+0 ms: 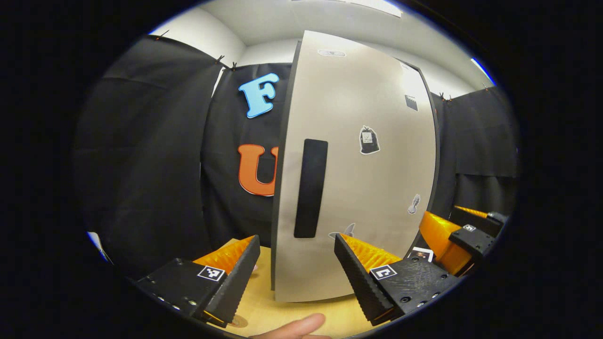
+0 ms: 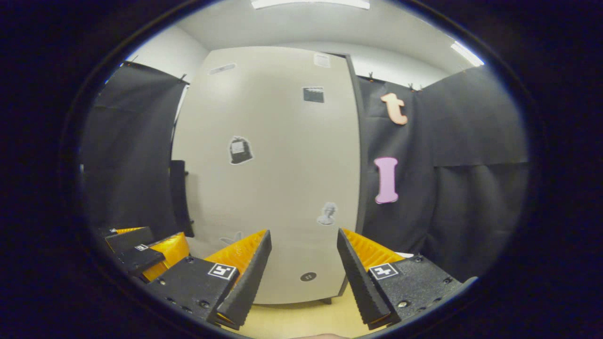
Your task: Open the cabinet door with the right hand, grasp the bottle in the cabinet with the left hand and place it on the coaster, then close the cabinet door with the right hand.
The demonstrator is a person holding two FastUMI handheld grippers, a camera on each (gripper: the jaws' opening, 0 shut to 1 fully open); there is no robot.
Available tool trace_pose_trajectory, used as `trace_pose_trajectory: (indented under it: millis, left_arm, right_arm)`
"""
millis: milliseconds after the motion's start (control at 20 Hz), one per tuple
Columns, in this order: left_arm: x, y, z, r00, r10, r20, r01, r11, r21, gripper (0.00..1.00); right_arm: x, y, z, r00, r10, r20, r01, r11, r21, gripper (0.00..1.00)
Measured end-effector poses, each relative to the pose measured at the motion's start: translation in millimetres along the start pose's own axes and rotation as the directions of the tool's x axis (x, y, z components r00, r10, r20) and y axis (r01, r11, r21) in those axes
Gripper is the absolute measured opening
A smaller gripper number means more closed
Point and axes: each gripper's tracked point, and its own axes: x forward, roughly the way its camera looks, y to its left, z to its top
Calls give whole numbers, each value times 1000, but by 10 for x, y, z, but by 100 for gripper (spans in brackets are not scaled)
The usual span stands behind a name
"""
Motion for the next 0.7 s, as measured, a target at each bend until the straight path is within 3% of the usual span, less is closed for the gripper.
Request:
trace_pose_trajectory:
  millis: [150, 350, 500, 600, 700]
  left_arm:
    - [-22, -138, -4, 1000, -19, 8, 19, 1000, 1, 94]
    - [-62, -393, 98, 995, -76, 61, 73, 996, 44, 94]
    - [-68, -482, 94, 993, -86, 84, 80, 994, 69, 94]
    - [-72, -491, 77, 993, -90, 77, 84, 994, 68, 94]
    - [-85, -507, 58, 994, -89, 69, 84, 994, 69, 94]
  right_arm:
    - [3, -12, -137, 999, 11, -44, -10, 1000, 27, 82]
    - [1, -3, -181, 998, 35, -56, -34, 999, 25, 82]
    - [-28, -18, -301, 992, 54, -110, -53, 999, 12, 83]
    - [-30, -67, -265, 994, 44, -96, -44, 999, 5, 81]
    - [-37, -54, -236, 996, 48, -81, -49, 999, -10, 86]
